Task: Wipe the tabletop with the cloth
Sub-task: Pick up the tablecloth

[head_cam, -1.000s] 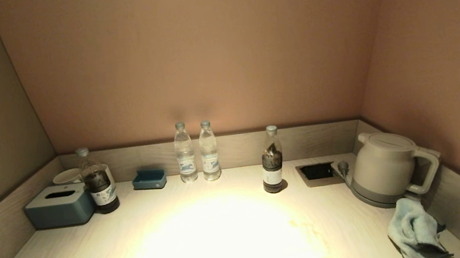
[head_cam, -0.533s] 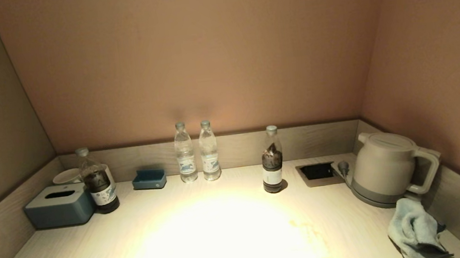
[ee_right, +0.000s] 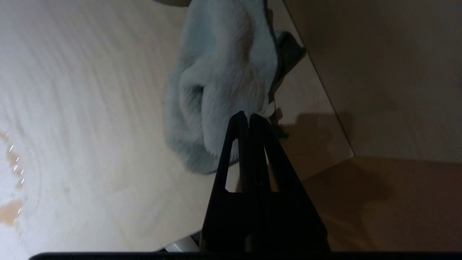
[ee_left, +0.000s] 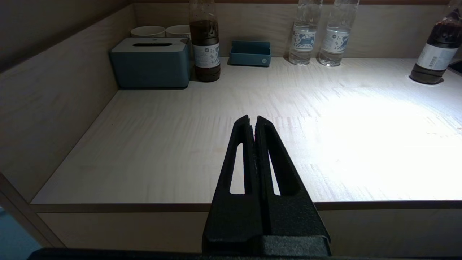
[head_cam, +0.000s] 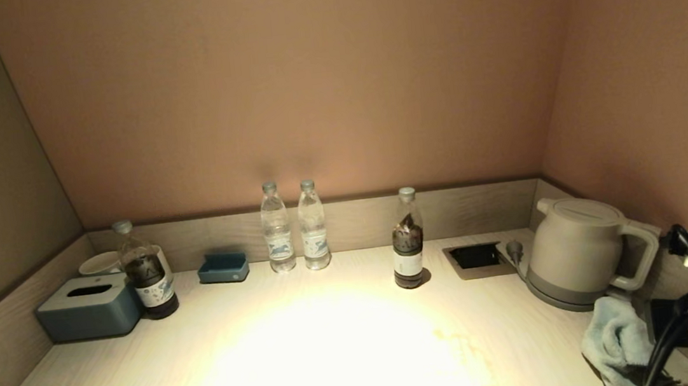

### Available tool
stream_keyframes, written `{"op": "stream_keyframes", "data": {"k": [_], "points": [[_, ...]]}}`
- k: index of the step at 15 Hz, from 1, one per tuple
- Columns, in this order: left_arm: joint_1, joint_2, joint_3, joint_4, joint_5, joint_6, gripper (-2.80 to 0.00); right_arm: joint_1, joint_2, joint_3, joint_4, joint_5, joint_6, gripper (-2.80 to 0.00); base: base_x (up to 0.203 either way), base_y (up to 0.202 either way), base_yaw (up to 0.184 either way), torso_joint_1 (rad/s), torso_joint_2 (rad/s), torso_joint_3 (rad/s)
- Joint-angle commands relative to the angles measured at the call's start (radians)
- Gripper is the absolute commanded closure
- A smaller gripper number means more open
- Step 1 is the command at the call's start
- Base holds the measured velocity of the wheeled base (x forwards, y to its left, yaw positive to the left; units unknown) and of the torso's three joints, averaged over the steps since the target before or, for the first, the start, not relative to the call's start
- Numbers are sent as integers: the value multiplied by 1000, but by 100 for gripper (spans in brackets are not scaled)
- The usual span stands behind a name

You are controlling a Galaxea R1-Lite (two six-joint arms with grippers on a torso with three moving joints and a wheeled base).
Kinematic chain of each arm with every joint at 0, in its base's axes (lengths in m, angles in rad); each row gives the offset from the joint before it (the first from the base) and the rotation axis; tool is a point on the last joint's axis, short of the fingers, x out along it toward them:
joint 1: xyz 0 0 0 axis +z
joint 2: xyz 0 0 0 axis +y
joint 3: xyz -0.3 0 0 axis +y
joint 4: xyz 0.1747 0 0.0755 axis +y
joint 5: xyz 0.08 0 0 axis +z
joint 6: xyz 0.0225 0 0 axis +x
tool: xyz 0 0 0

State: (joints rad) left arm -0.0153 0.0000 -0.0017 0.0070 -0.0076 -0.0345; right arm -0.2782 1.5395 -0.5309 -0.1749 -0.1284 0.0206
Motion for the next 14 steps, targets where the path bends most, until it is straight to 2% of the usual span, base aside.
{"op": "stream_keyframes", "data": {"k": [1,4,7,8,14], "points": [[0,0,0,1,0,-1,0,-55,187,-56,-127,32,-5,0,0,0,0,0,0,0],[0,0,0,-1,0,-1,0,-90,212,-97,-133,107,-54,0,0,0,0,0,0,0],[0,0,0,1,0,-1,0,-88,160,-73,-126,123,-63,0,0,0,0,0,0,0],[0,0,0,0,0,-1,0,-85,142,-58,-126,124,-73,-280,0,0,0,0,0,0],[0,0,0,1,0,-1,0,-67,134,-17,-127,182,-102,-280,0,0,0,0,0,0]]}}
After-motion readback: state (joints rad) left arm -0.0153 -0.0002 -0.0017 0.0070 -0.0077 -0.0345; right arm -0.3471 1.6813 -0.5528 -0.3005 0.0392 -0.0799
